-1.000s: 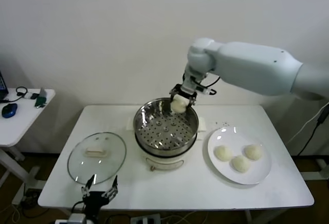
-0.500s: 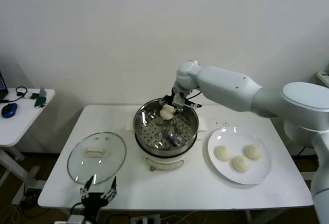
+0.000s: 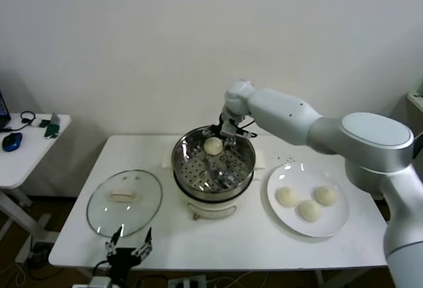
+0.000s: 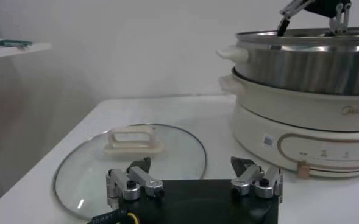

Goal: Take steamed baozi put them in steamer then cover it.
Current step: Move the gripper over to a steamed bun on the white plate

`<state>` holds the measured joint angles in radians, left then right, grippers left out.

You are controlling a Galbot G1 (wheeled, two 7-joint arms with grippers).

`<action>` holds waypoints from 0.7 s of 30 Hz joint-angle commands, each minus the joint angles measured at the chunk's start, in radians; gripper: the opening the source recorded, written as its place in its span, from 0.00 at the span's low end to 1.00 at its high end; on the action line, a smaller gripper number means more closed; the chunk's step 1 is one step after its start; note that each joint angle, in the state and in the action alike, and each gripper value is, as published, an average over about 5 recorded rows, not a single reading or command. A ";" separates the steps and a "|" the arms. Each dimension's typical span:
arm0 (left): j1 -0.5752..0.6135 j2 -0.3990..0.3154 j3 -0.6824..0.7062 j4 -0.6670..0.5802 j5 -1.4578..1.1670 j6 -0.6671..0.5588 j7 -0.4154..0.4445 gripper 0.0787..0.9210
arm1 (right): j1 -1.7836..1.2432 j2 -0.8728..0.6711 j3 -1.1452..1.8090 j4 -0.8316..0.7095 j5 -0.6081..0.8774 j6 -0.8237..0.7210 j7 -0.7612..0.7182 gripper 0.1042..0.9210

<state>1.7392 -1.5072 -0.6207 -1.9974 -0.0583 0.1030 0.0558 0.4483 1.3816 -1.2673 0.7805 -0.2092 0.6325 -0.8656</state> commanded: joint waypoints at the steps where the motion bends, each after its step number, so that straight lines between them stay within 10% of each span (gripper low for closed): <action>1: 0.002 0.001 0.001 -0.004 0.002 0.001 0.000 0.88 | 0.138 -0.061 -0.073 0.044 0.342 -0.018 -0.134 0.88; 8: 0.006 0.002 0.005 -0.012 0.007 0.004 0.006 0.88 | 0.464 -0.356 -0.389 0.321 0.888 -0.431 -0.293 0.88; 21: -0.014 0.010 0.000 -0.007 -0.005 0.001 0.012 0.88 | 0.424 -0.749 -0.640 0.664 0.967 -0.907 -0.094 0.88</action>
<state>1.7278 -1.4977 -0.6201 -2.0063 -0.0619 0.1040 0.0674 0.8490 0.8899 -1.7357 1.2149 0.5812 0.0394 -1.0151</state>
